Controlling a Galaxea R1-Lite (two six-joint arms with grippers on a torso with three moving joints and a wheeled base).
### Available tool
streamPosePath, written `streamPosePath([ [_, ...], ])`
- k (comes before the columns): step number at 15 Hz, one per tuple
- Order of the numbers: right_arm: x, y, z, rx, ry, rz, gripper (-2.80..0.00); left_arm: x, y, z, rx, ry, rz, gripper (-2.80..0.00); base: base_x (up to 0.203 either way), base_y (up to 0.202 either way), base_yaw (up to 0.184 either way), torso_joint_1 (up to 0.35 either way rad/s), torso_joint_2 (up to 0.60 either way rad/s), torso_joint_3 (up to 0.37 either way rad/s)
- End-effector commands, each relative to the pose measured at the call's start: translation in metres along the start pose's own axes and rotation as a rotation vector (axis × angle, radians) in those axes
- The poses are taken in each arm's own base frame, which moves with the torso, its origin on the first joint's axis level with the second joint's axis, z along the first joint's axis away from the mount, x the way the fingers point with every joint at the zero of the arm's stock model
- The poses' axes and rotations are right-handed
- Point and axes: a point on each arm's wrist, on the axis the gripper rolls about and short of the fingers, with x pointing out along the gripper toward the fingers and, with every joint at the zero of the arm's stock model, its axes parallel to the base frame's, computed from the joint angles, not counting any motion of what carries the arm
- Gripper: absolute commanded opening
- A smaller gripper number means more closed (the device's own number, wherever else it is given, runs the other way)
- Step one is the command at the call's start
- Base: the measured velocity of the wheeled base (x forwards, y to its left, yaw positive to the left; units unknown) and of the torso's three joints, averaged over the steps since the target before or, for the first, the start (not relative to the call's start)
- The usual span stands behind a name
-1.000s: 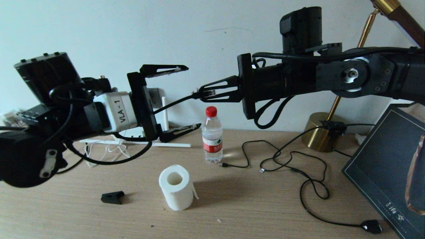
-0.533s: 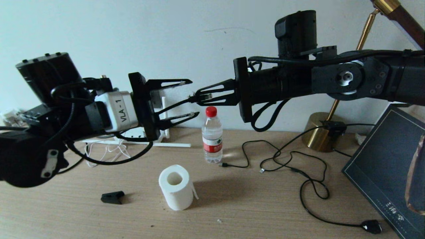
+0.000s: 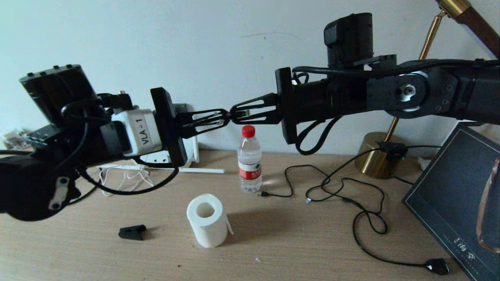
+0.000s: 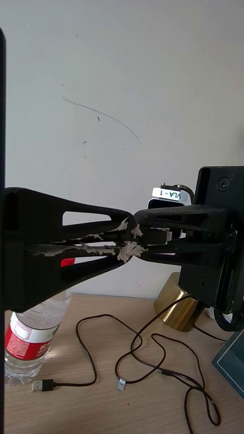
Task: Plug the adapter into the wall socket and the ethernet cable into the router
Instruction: Hand it to the other hand
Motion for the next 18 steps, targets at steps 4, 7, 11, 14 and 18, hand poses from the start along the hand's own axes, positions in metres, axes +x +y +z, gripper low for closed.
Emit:
streamPosePath([
  [4, 0.0016, -0.002, 0.0014, 0.014, 0.008, -0.003, -2.8, -0.0005, -0.0033, -0.0006, -0.002, -0.002, -0.007, -2.8, 0.0, 0.0, 0.0, 0.0, 0.0, 0.0],
  [7, 0.0017, -0.0015, 0.0007, 0.008, 0.009, -0.003, -2.8, -0.0014, -0.0051, -0.0002, -0.005, -0.001, -0.01, -2.8, 0.0, 0.0, 0.0, 0.0, 0.0, 0.0],
  [11, 0.0027, -0.0011, -0.0001, 0.006, 0.01, -0.002, 0.0, -0.0022, -0.0047, 0.0004, -0.005, 0.0, -0.008, -2.8, 0.0, 0.0, 0.0, 0.0, 0.0, 0.0],
  [14, 0.0032, -0.0011, -0.0005, 0.004, 0.01, -0.003, 0.0, -0.0021, -0.0046, 0.0006, -0.01, -0.001, -0.007, -2.8, 0.0, 0.0, 0.0, 0.0, 0.0, 0.0],
  [18, 0.0018, -0.0016, -0.0018, 0.011, 0.009, -0.005, 0.0, -0.0068, -0.0011, 0.001, -0.022, 0.01, 0.003, -2.8, 0.0, 0.0, 0.0, 0.0, 0.0, 0.0],
])
